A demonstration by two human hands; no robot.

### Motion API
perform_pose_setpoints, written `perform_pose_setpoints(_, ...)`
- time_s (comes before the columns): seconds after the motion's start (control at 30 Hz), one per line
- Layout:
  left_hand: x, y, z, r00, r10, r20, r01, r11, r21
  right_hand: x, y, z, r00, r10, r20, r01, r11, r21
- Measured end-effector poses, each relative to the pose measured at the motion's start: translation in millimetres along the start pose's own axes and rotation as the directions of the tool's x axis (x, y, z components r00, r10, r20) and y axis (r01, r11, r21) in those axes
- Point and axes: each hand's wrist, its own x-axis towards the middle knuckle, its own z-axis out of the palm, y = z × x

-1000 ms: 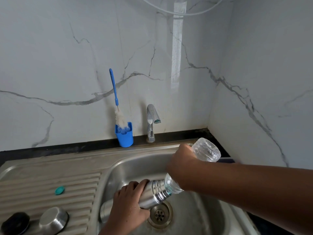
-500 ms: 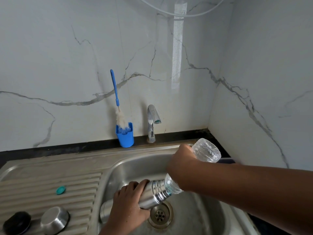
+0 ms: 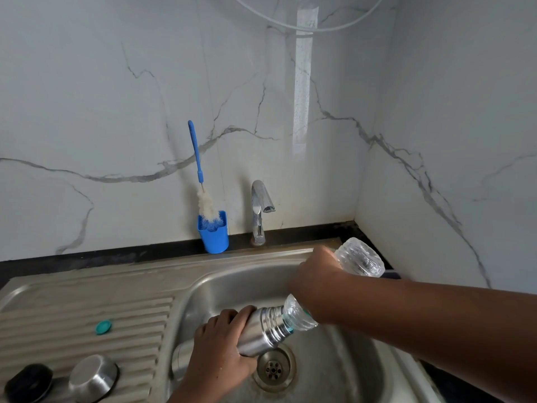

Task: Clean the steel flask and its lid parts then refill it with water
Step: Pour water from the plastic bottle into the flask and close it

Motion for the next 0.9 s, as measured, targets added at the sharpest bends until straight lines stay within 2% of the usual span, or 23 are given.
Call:
perform_pose_setpoints(0.47,0,0,-2,1.000,0.000,-0.012,-0.001,0.999,-0.036,-12,13,36,0.996,0.048,-0.075,-0.022,0.952,0.306)
perform_pose_setpoints(0.73,0,-1,2,0.998,-0.045,-0.043,0.041,0.996,-0.076,-13,9,66,0.987,0.082,-0.141,-0.022,0.922,0.386)
perform_pose_setpoints(0.9,3,1,-5,0.996,-0.086,0.034,0.089,0.990,-0.111,-14,8,85,0.962,0.136,-0.235,-0.008,0.879,0.476)
